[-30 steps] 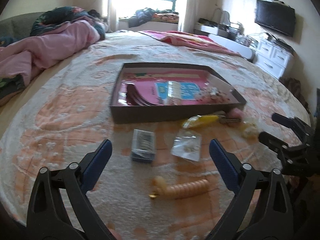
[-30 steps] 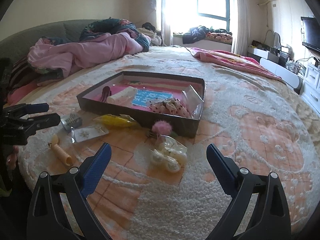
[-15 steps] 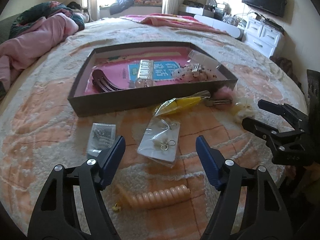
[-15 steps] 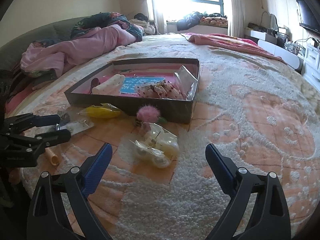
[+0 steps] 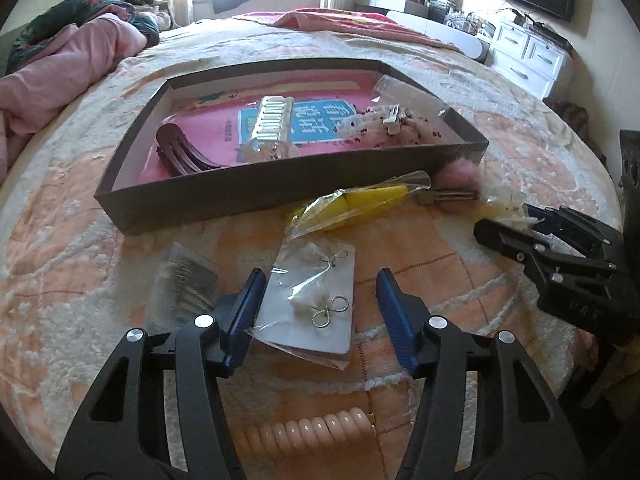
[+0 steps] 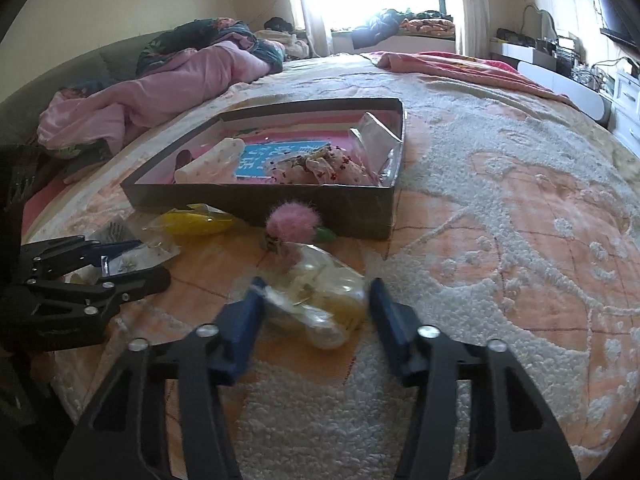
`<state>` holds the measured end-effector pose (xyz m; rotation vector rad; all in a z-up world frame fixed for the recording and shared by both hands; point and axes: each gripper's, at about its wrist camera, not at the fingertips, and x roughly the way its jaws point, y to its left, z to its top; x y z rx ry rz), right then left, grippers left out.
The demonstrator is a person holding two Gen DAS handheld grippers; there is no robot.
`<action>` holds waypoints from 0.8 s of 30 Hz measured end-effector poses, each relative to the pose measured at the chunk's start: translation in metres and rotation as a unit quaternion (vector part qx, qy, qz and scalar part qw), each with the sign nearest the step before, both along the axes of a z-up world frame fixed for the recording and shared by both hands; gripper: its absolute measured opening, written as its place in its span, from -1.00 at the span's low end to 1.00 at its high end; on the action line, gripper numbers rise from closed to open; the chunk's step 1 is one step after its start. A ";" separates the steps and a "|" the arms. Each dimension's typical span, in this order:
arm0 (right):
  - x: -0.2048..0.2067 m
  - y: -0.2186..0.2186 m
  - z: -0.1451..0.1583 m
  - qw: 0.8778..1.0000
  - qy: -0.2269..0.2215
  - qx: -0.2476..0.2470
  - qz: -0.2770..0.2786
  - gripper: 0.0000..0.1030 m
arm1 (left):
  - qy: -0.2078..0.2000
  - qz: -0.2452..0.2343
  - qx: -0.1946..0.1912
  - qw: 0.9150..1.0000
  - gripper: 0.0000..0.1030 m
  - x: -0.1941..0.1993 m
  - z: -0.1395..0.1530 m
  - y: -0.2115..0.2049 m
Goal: Organize jewelry
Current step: 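Grasp the clear earring bag with the left gripper while the right gripper grasps the plastic case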
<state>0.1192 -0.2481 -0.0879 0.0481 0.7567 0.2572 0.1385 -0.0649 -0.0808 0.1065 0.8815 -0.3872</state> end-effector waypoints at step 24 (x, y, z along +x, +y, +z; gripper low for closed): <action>-0.022 0.012 0.023 0.999 -0.035 -0.002 0.033 -0.10 | -0.045 0.018 -0.029 0.998 -0.39 -0.015 0.033 0.020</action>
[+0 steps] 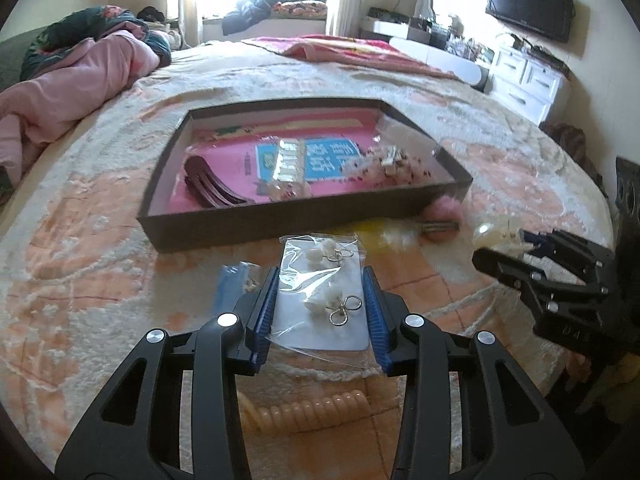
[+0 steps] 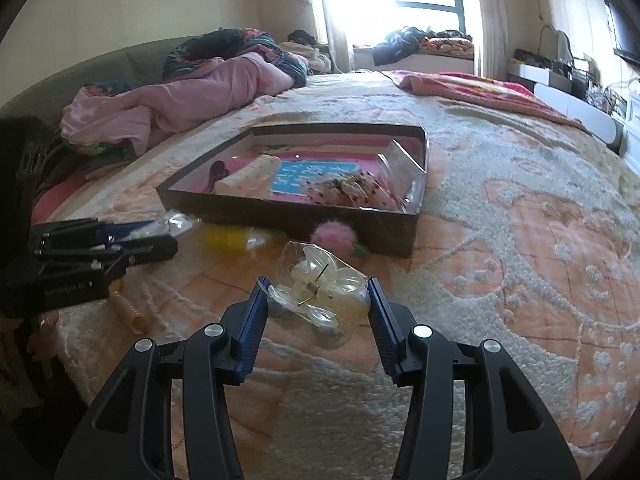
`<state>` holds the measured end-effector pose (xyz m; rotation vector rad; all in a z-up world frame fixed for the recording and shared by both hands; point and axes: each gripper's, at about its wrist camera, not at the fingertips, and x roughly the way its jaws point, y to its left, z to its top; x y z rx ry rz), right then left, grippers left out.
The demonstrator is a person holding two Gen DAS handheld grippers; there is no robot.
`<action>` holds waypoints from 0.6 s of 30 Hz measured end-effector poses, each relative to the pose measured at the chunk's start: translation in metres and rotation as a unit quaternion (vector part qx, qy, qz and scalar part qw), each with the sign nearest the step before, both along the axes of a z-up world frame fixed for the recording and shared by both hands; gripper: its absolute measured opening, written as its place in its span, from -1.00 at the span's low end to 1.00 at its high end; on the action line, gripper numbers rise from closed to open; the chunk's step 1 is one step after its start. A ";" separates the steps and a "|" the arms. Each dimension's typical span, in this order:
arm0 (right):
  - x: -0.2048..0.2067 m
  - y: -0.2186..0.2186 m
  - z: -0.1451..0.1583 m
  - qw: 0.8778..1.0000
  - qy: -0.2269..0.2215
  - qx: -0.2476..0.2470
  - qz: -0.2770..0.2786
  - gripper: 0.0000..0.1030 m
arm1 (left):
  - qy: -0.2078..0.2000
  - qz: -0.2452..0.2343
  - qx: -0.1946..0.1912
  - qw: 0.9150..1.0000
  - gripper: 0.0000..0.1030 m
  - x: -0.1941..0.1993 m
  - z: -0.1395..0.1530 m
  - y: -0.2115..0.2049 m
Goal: Organize jewelry
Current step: 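Grasp the clear earring bag with the left gripper while the right gripper grasps the plastic case, then carry the earring bag and plastic case into the box and open both grippers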
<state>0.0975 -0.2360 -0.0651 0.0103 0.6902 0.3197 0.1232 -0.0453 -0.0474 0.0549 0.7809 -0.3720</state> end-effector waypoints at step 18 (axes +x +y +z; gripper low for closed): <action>0.010 0.027 0.016 0.999 -0.017 -0.012 0.029 -0.10 | -0.025 0.045 -0.029 0.998 -0.39 0.010 0.016 0.032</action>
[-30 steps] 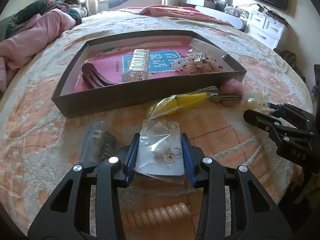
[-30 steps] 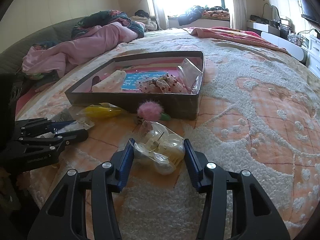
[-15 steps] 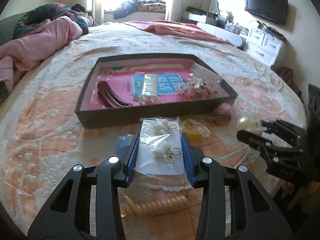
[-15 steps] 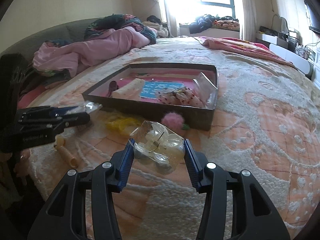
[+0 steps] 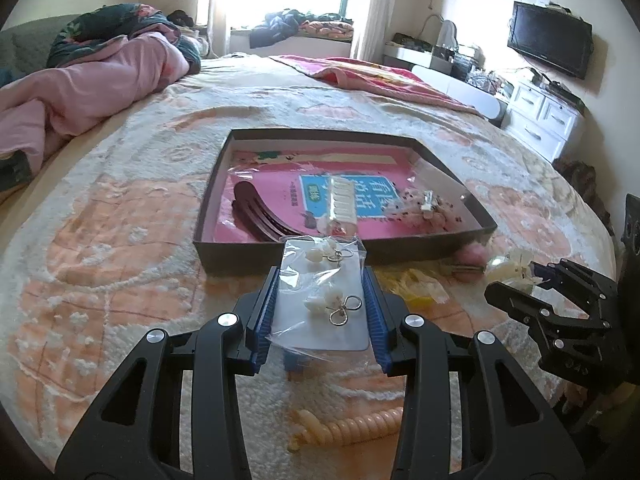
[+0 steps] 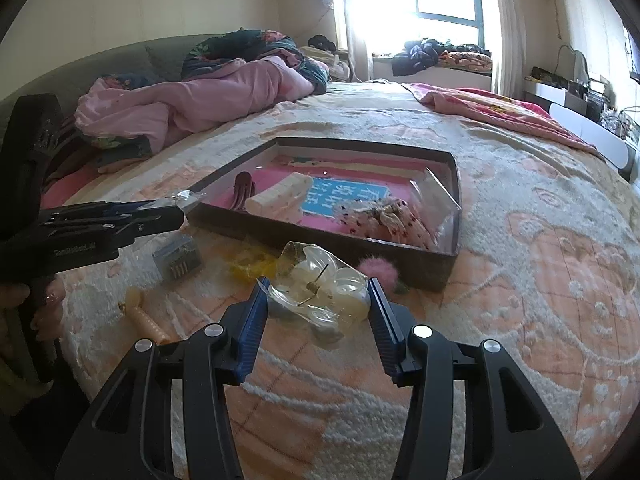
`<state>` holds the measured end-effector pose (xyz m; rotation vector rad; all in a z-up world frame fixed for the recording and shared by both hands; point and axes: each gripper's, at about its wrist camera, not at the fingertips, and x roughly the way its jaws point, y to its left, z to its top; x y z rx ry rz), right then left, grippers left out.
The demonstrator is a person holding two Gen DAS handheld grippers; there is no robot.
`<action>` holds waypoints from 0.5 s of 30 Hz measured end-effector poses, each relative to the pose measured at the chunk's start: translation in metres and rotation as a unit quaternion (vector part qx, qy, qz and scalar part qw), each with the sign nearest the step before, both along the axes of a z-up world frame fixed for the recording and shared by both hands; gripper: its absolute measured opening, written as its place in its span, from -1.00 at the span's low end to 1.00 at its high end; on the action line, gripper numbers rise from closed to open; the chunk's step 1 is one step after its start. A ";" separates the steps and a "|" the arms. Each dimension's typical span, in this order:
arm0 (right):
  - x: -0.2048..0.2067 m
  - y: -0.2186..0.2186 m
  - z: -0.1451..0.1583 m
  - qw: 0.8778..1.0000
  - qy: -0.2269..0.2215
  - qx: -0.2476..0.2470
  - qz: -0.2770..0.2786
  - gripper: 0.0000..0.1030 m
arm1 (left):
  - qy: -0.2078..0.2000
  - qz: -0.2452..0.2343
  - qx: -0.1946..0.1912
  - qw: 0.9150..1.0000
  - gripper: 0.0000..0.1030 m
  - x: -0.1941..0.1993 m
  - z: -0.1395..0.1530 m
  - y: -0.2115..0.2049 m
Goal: Organize jewelry
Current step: 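Carry the earring bag and plastic case into the box and open both grippers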
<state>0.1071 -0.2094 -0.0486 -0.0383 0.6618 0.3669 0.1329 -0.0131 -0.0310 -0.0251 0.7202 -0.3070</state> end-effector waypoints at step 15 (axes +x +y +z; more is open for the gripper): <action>0.029 0.022 0.006 1.000 -0.012 -0.003 0.016 -0.10 | -0.003 0.028 -0.015 0.999 -0.39 0.027 0.006 0.021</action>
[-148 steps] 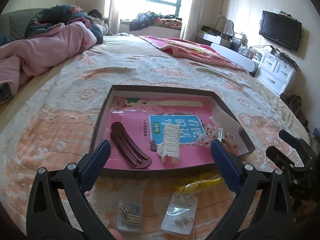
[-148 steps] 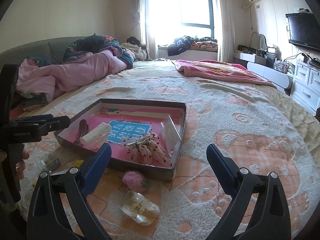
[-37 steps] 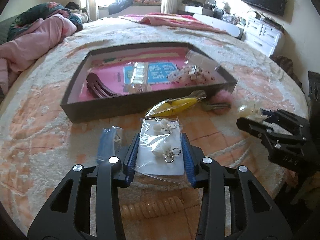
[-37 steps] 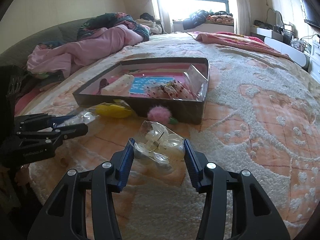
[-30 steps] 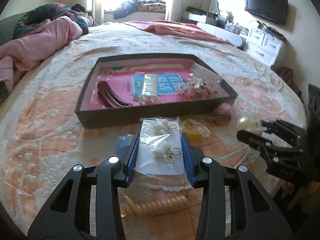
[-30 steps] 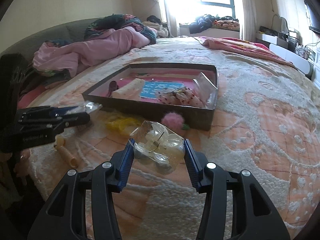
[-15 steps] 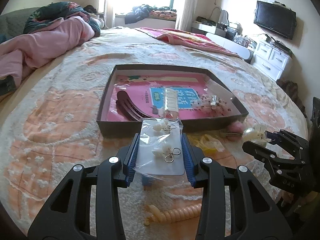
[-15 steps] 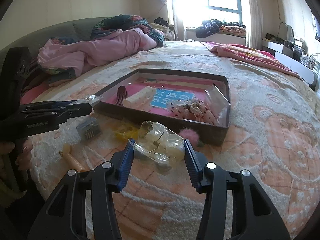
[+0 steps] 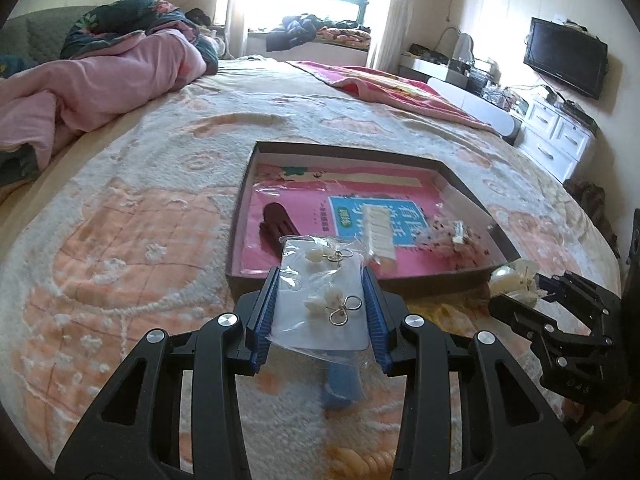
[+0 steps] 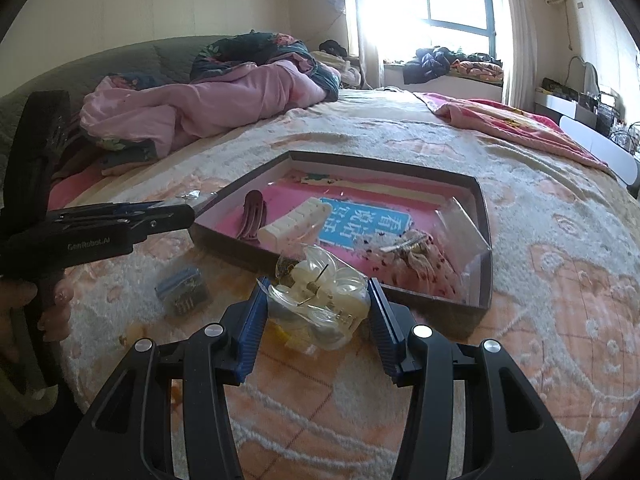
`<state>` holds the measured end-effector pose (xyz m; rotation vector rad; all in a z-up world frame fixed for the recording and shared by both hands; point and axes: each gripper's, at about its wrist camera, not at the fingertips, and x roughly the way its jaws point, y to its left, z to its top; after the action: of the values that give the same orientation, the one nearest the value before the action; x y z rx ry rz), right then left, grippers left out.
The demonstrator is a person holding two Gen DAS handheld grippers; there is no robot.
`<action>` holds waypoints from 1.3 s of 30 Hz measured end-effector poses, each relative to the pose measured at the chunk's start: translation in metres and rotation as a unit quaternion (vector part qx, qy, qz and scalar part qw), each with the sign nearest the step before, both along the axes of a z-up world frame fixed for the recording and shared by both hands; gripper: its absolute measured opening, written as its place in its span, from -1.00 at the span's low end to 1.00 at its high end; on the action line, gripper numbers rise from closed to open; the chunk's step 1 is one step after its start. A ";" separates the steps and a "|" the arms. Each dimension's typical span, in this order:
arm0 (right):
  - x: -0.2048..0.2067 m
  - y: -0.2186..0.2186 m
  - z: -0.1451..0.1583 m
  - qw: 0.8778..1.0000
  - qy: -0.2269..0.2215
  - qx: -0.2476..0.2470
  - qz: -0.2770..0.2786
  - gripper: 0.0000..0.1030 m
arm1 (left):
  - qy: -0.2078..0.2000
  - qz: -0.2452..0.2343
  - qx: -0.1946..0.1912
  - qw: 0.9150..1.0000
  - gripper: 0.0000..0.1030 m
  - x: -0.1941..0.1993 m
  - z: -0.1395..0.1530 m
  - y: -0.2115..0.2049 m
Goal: Organize jewelry
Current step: 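Carry the earring bag and plastic case into the box and open both grippers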
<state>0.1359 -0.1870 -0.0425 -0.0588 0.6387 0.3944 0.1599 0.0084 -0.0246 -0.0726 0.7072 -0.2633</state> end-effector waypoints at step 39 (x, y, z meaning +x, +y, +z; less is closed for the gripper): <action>0.091 -0.009 0.003 0.999 0.007 -0.029 -0.042 -0.09 | 0.018 -0.022 0.018 0.999 -0.39 0.092 -0.017 -0.021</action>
<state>0.2274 -0.1960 -0.0392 -0.0840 0.6635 0.2951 0.2523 -0.0122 -0.0419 -0.0283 0.7495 -0.2912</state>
